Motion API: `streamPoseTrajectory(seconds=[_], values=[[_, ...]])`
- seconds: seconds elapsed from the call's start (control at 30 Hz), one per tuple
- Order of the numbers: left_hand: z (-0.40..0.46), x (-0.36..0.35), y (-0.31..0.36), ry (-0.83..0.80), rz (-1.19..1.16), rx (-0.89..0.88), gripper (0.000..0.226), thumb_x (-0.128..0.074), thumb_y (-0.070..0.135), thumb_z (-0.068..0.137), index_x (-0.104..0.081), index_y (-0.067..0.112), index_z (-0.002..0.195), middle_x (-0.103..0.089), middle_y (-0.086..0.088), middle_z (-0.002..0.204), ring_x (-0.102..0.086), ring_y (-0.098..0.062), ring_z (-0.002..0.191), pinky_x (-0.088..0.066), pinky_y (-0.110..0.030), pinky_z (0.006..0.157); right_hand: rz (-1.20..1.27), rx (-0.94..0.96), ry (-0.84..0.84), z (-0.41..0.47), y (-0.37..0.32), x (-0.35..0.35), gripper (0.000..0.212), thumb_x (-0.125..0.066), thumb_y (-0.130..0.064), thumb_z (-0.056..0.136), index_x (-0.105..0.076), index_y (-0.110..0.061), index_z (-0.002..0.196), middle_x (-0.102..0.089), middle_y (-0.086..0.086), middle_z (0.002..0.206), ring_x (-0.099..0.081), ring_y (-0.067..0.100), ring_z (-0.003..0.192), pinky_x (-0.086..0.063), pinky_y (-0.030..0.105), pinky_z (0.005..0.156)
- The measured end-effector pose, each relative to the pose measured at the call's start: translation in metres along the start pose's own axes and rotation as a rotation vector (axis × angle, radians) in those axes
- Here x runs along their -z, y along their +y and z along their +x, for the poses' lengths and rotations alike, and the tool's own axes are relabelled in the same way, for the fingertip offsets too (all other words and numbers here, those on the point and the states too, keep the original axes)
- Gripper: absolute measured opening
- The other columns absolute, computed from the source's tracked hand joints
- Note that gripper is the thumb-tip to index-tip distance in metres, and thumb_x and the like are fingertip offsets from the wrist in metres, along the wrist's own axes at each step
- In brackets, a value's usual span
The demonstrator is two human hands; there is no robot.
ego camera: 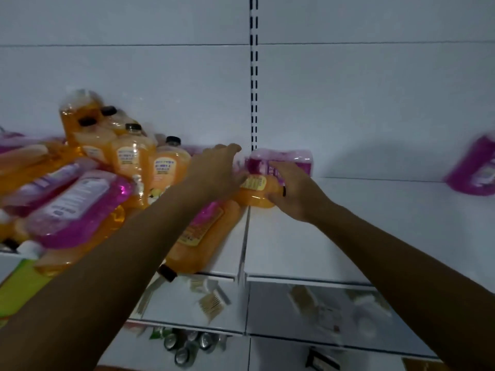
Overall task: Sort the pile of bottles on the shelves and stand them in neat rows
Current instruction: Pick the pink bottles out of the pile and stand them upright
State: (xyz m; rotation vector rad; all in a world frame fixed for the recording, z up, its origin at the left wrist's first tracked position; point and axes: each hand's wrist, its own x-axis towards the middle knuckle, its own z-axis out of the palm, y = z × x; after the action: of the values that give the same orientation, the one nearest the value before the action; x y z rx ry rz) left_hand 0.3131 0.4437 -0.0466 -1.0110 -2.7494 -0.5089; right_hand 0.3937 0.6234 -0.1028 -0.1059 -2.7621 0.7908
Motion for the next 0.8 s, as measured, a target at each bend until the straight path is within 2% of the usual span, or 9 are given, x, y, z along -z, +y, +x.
streamPoseTrajectory(seconds=[0.17, 0.23, 0.3, 0.4, 0.5, 0.57, 0.63, 0.7, 0.8], values=[[-0.029, 0.007, -0.037, -0.026, 0.102, 0.104, 0.069, -0.046, 0.069, 0.083, -0.042, 0.025, 0.136, -0.052, -0.009, 0.134, -0.052, -0.033, 0.118, -0.049, -0.052, 0.092, -0.064, 0.115, -0.052, 0.025, -0.033, -0.028, 0.079, -0.069, -0.034, 0.082, -0.027, -0.023, 0.147, -0.042, 0.006, 0.144, -0.038, 0.030, 0.133, -0.039, 0.051, 0.105], [-0.040, 0.008, -0.046, -0.061, 0.088, 0.164, 0.079, -0.043, 0.075, 0.080, -0.034, 0.026, 0.142, -0.048, -0.012, 0.137, -0.049, -0.036, 0.121, -0.047, -0.053, 0.093, -0.091, 0.144, -0.057, 0.034, -0.041, -0.037, 0.086, -0.068, -0.032, 0.082, -0.015, -0.026, 0.151, -0.038, 0.008, 0.146, -0.035, 0.035, 0.134, -0.038, 0.055, 0.104], [-0.053, 0.009, -0.049, -0.077, 0.071, 0.197, 0.085, -0.043, 0.078, 0.077, -0.025, 0.030, 0.146, -0.045, -0.016, 0.137, -0.047, -0.040, 0.121, -0.046, -0.053, 0.093, -0.046, 0.146, -0.076, 0.039, -0.047, -0.040, 0.087, -0.066, -0.023, 0.083, -0.011, -0.029, 0.151, -0.041, 0.010, 0.142, -0.040, 0.034, 0.131, -0.041, 0.050, 0.101], [-0.068, 0.010, -0.047, -0.143, 0.058, 0.244, 0.096, -0.050, 0.081, 0.071, -0.016, 0.032, 0.147, -0.044, -0.017, 0.136, -0.051, -0.040, 0.118, -0.049, -0.051, 0.091, 0.031, 0.164, -0.117, 0.044, -0.051, -0.045, 0.081, -0.063, -0.022, 0.085, -0.015, -0.034, 0.149, -0.054, 0.010, 0.128, -0.056, 0.029, 0.115, -0.050, 0.043, 0.094], [-0.074, 0.010, -0.046, -0.183, -0.033, 0.253, 0.100, -0.064, 0.074, 0.067, -0.020, 0.030, 0.145, -0.048, -0.009, 0.130, -0.056, -0.030, 0.111, -0.054, -0.042, 0.084, 0.097, 0.189, -0.098, 0.044, -0.049, -0.048, 0.076, -0.064, -0.026, 0.088, -0.019, -0.035, 0.149, -0.058, 0.009, 0.122, -0.059, 0.026, 0.110, -0.051, 0.044, 0.093], [-0.075, 0.012, -0.044, -0.143, -0.149, 0.214, 0.092, -0.070, 0.066, 0.068, -0.030, 0.028, 0.141, -0.054, 0.000, 0.124, -0.059, -0.019, 0.104, -0.053, -0.029, 0.076, 0.126, 0.212, -0.068, 0.041, -0.044, -0.046, 0.073, -0.065, -0.024, 0.088, -0.025, -0.033, 0.148, -0.057, 0.010, 0.124, -0.057, 0.027, 0.114, -0.049, 0.046, 0.095], [-0.074, 0.016, -0.036, -0.077, -0.237, 0.187, 0.082, -0.074, 0.052, 0.074, -0.036, 0.023, 0.140, -0.053, 0.009, 0.115, -0.055, -0.010, 0.098, -0.043, -0.014, 0.067, 0.122, 0.221, -0.026, 0.037, -0.037, -0.039, 0.070, -0.065, -0.024, 0.087, -0.030, -0.033, 0.146, -0.054, 0.011, 0.129, -0.053, 0.028, 0.120, -0.047, 0.049, 0.098], [-0.069, 0.020, -0.025, 0.013, -0.298, 0.164, 0.072, -0.072, 0.045, 0.079, -0.040, 0.022, 0.138, -0.050, 0.011, 0.111, -0.054, -0.009, 0.098, -0.036, -0.011, 0.064, 0.120, 0.202, 0.020, 0.032, -0.027, -0.028, 0.068, -0.067, -0.026, 0.086, -0.034, -0.032, 0.145, -0.052, 0.010, 0.132, -0.049, 0.028, 0.123, -0.046, 0.049, 0.100], [-0.052, 0.023, 0.002, 0.084, -0.322, 0.097, 0.065, -0.071, 0.049, 0.078, -0.048, 0.020, 0.132, -0.055, 0.007, 0.112, -0.054, -0.009, 0.092, -0.038, -0.012, 0.064, 0.156, 0.163, 0.100, 0.019, -0.007, -0.001, 0.068, -0.074, -0.033, 0.081, -0.041, -0.029, 0.140, -0.052, 0.005, 0.132, -0.050, 0.023, 0.122, -0.048, 0.045, 0.100]])
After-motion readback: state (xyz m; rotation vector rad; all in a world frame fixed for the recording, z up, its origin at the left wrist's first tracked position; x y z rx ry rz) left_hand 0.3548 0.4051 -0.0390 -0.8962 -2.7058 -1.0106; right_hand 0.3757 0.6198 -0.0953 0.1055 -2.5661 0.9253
